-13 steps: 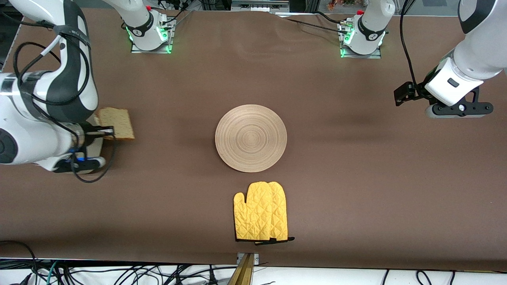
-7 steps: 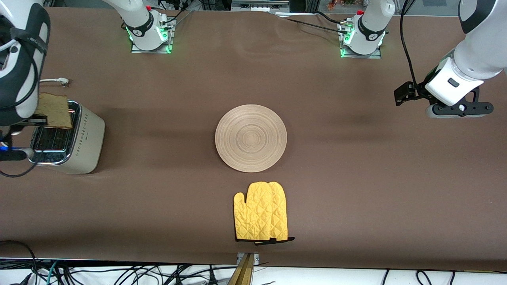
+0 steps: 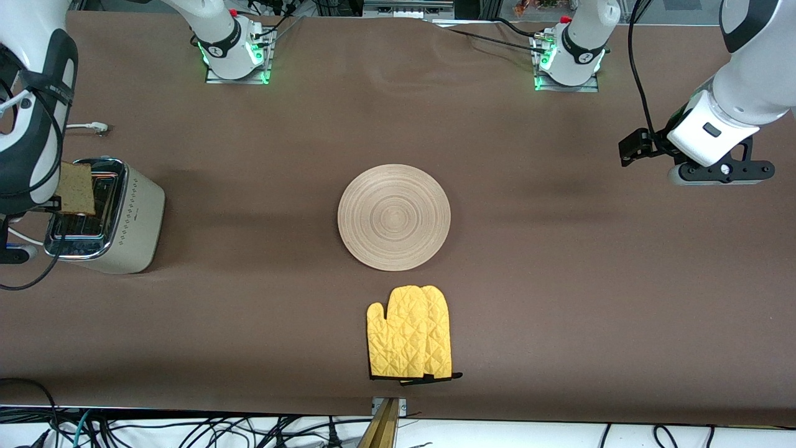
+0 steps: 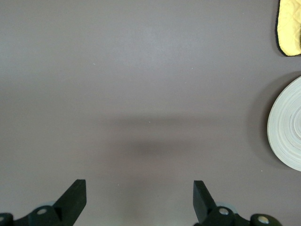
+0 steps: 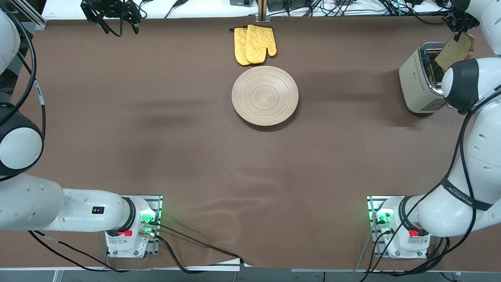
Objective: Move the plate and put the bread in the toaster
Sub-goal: 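Lower the bread into the toaster slot with the right gripper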
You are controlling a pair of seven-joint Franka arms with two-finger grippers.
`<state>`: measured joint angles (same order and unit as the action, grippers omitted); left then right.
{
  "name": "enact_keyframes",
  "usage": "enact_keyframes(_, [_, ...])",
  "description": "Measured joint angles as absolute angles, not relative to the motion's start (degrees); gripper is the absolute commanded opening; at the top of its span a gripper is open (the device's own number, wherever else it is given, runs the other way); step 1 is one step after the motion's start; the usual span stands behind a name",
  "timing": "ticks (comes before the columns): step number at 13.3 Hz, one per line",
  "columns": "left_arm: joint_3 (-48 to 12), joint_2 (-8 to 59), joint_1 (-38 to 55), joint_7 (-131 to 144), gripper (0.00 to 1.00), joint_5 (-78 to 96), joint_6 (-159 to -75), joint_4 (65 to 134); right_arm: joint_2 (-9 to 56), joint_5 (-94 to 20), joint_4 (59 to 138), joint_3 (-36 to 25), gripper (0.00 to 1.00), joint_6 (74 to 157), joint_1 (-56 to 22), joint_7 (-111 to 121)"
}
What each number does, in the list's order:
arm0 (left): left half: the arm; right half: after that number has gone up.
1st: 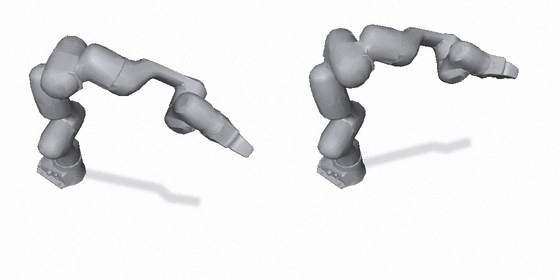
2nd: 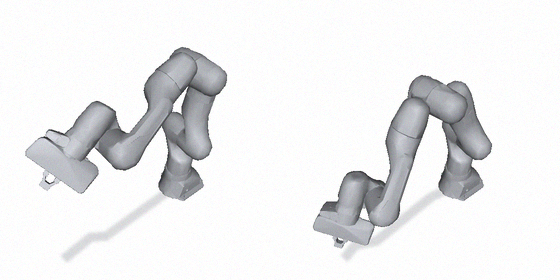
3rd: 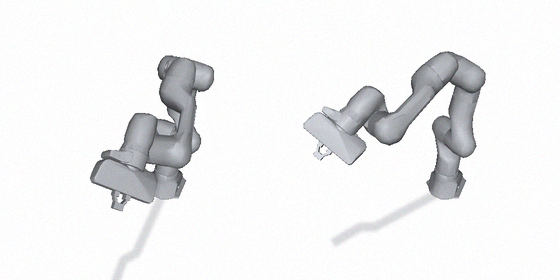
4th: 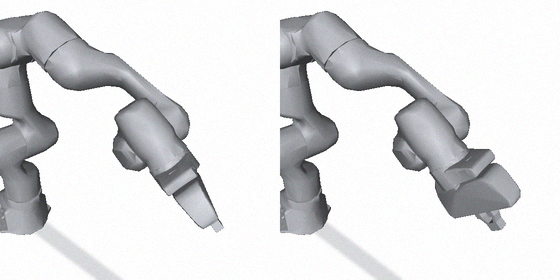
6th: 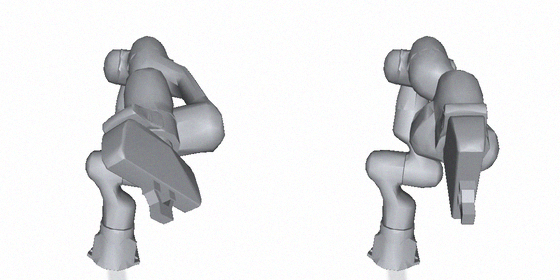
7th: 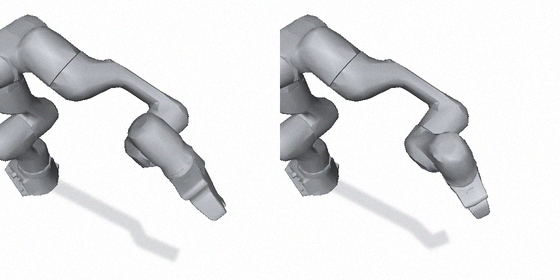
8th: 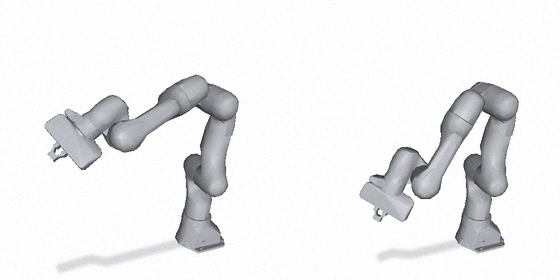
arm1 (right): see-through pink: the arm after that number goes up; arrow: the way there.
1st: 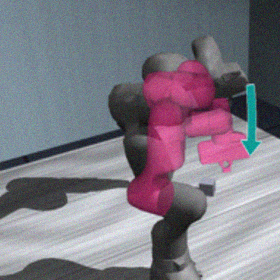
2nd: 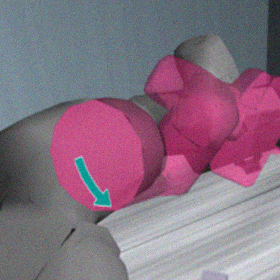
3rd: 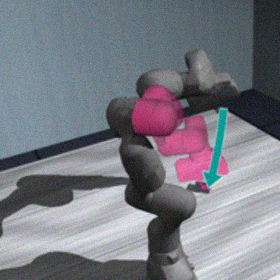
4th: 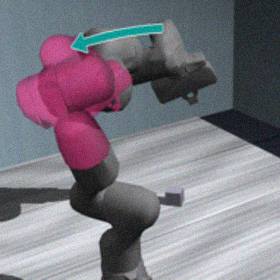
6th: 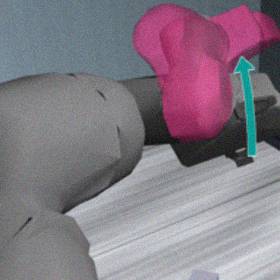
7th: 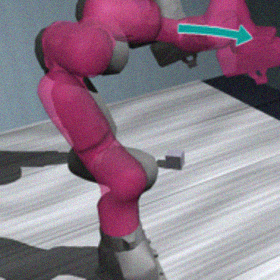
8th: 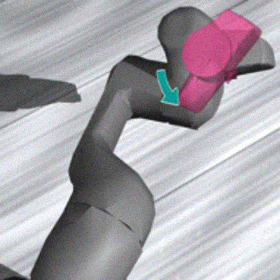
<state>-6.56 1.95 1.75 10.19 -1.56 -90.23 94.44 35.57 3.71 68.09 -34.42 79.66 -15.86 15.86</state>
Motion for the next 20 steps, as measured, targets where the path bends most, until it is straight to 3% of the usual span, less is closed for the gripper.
enact_keyframes(14, [-6.56, 1.95, 1.75, 10.19, 1.00, -1.56, -90.02, 94.44, 38.70, -0.55, 72.49, -34.20, 0.00, 87.69, -16.01, 14.38])
enact_keyframes(15, [-6.56, 1.95, 1.75, 10.19, 1.00, -1.56, -90.02, 94.44, 38.94, -1.24, 72.84, -34.20, 0.04, 88.02, -16.01, 14.35])
enact_keyframes(17, [-6.56, 1.95, 1.75, 10.19, 1.00, -1.56, -90.02, 94.44, 39.46, -2.05, 73.34, -34.22, 1.00, 88.53, -15.98, 14.27])
enact_keyframes(20, [-6.56, 1.95, 1.75, 10.19, 1.00, -1.56, -90.02, 94.44, 39.55, -2.75, 73.59, -34.29, 1.00, 88.72, -15.76, 14.20])
